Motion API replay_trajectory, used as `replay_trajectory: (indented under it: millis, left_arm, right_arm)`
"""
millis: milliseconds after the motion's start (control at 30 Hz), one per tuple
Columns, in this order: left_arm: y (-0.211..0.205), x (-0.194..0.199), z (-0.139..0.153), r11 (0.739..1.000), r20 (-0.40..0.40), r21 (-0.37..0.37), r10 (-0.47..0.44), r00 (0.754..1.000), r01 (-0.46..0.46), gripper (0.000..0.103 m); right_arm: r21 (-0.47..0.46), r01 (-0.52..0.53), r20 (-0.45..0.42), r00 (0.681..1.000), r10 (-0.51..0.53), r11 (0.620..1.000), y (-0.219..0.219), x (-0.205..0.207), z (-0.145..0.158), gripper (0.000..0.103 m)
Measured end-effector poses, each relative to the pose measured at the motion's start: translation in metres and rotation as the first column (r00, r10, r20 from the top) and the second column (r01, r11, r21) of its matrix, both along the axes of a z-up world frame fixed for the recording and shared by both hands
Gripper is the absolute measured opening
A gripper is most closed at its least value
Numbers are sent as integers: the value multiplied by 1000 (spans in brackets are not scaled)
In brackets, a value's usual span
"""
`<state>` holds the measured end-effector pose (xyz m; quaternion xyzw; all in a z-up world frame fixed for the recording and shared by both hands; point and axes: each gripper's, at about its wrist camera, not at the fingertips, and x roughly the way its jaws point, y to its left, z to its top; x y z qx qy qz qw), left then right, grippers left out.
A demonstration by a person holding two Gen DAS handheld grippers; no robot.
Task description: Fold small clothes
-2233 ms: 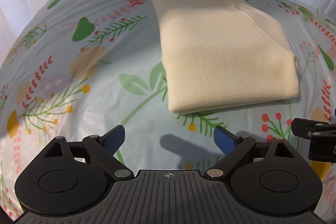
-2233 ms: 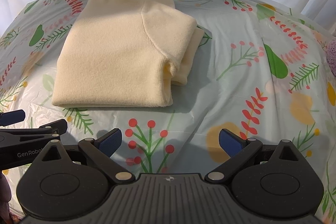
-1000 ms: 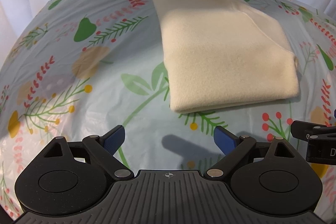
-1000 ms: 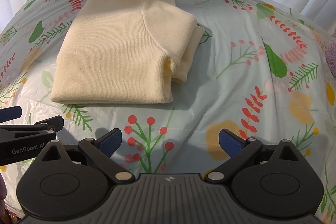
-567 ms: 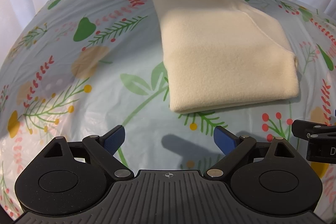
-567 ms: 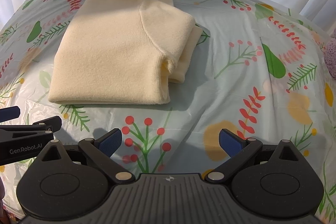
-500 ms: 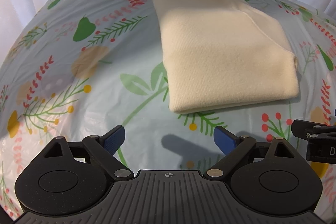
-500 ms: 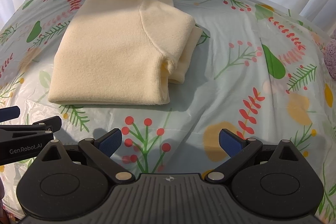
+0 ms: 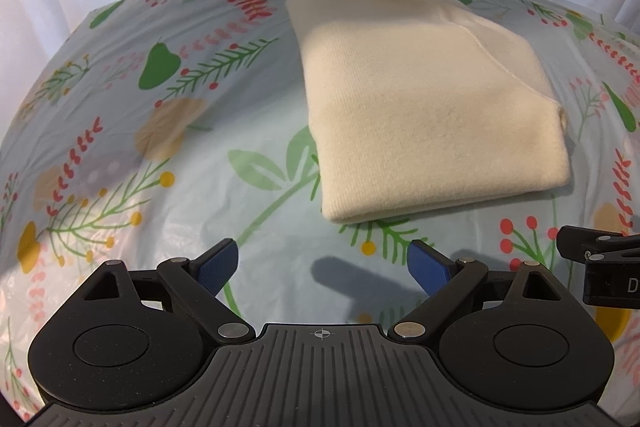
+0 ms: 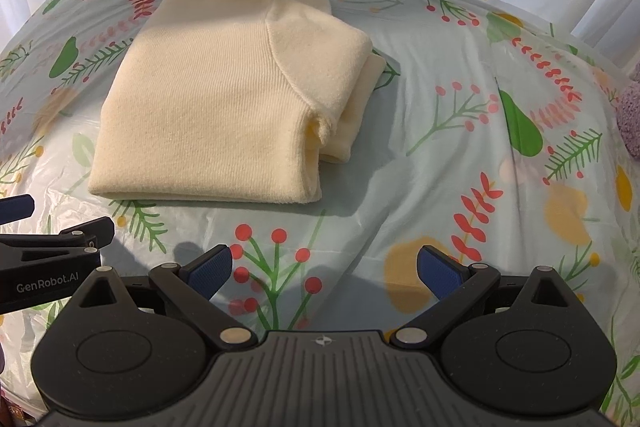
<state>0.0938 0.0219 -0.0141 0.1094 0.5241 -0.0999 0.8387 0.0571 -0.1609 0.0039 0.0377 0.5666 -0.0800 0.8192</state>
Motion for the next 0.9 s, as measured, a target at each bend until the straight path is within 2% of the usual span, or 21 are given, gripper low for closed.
replay_trajectory:
  millis: [900]
  left_arm:
    - [-1, 2, -8, 1000, -33, -1, -5, 999, 5, 95]
  right_arm:
    - [-28, -6, 5, 1000, 6, 1000, 0, 2, -1, 99]
